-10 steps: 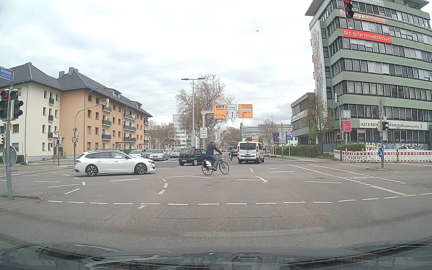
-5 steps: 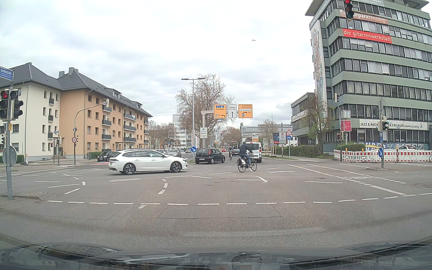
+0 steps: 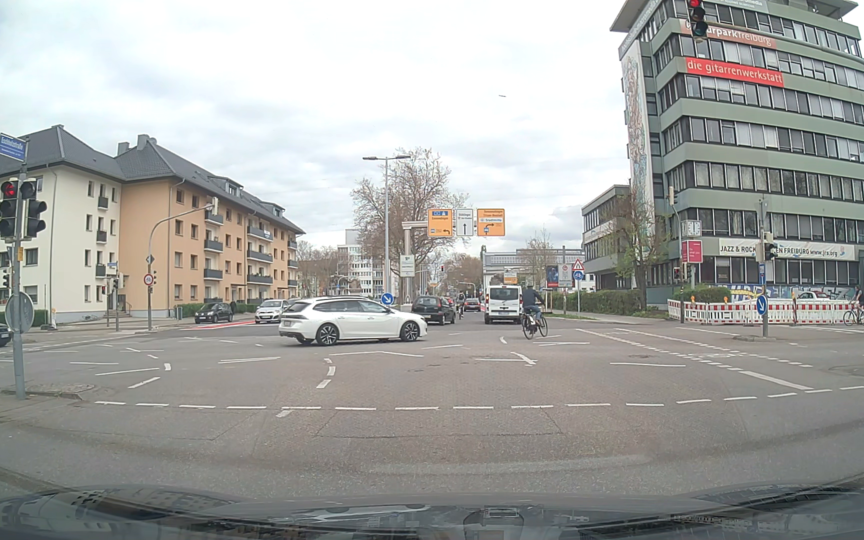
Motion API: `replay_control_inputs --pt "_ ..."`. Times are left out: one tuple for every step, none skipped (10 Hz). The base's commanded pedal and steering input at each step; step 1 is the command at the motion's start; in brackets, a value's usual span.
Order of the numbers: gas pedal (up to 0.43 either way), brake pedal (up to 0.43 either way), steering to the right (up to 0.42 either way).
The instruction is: Follow the waypoints while adhering to traffic rules and regulations
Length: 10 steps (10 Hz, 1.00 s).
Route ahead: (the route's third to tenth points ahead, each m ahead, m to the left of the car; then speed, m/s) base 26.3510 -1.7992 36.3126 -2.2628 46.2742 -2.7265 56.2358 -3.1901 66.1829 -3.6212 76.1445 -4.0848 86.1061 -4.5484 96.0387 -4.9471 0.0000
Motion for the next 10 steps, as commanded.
replay_control_inputs --pt "0.000 0.201 -0.018" --pt "0.000 0.201 -0.018" --pt "0.000 0.201 -0.018" --pt "0.000 0.201 -0.018" --pt "0.000 0.201 -0.018" --pt "0.000 0.201 -0.018" --pt "0.000 0.201 -0.018" --pt "0.000 0.207 -0.018" --pt "0.000 0.201 -0.018" --pt "0.000 0.201 -0.018"
